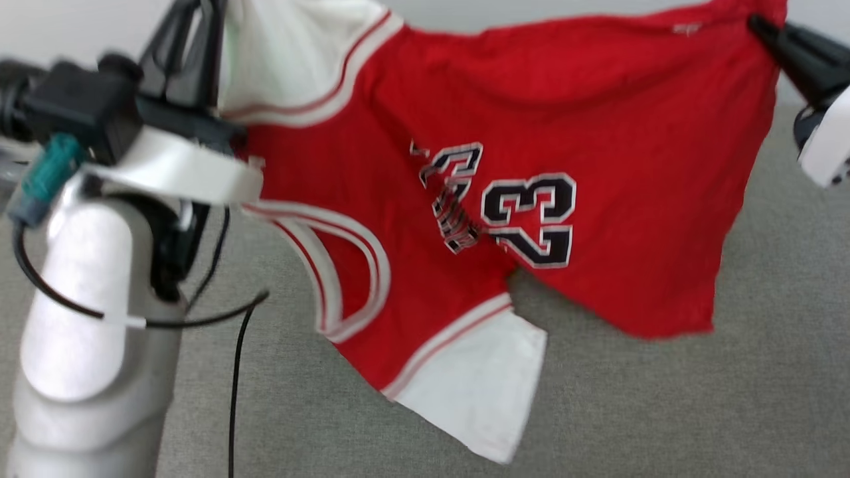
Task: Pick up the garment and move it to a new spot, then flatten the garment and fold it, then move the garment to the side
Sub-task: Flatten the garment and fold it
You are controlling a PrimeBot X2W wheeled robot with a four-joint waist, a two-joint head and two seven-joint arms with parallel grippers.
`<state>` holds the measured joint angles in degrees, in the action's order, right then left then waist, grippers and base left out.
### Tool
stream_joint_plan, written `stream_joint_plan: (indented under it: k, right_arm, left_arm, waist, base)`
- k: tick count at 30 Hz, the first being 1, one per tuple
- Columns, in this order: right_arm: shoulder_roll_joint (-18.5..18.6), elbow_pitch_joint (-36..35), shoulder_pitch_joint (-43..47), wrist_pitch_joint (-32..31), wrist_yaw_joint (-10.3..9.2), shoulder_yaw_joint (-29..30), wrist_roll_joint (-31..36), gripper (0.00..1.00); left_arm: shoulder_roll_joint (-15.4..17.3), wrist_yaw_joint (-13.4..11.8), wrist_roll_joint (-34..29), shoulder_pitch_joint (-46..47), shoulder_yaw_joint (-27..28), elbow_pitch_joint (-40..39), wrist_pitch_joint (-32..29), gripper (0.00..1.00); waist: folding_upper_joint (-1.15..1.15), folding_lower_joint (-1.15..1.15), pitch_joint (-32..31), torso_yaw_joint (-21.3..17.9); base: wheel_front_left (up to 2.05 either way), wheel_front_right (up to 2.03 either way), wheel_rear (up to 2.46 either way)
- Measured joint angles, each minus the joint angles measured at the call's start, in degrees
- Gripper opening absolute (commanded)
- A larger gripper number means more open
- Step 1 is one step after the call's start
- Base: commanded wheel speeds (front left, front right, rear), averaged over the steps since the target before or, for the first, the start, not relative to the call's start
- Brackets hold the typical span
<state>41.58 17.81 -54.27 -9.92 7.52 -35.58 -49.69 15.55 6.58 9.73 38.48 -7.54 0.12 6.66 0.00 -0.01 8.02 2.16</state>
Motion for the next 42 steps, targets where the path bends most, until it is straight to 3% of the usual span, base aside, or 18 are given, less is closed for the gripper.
stream_joint_plan:
  k: [12,26,34,42]
  right_arm:
    - [-6.1,5.9,-19.8,-4.6,0.01,8.9,9.8,0.00]
    - [-10.2,18.8,-45.0,-1.6,0.00,10.6,20.0,0.00]
    - [-11.5,26.0,-50.5,0.9,0.00,8.4,20.6,0.00]
    - [-13.0,31.2,-49.8,4.7,0.00,2.6,16.4,0.00]
  left_arm:
    - [2.9,0.8,-0.4,29.9,-5.3,8.7,-2.7,0.00]
    - [5.8,0.8,1.3,61.7,-11.8,28.3,1.1,0.00]
    - [6.6,0.9,3.7,68.8,-14.9,38.4,4.6,0.00]
    - [6.7,0.9,7.5,67.3,-18.5,44.6,7.7,0.00]
  waist:
    - [0.00,0.01,9.8,-1.3]
    - [0.00,0.02,20.3,-2.4]
    - [0.00,0.02,24.4,-2.2]
    - [-0.01,0.02,27.6,-2.3]
  base:
    - [0.00,0.00,0.00]
    - [0.00,0.00,0.00]
    - [0.00,0.00,0.00]
    - [0.00,0.00,0.00]
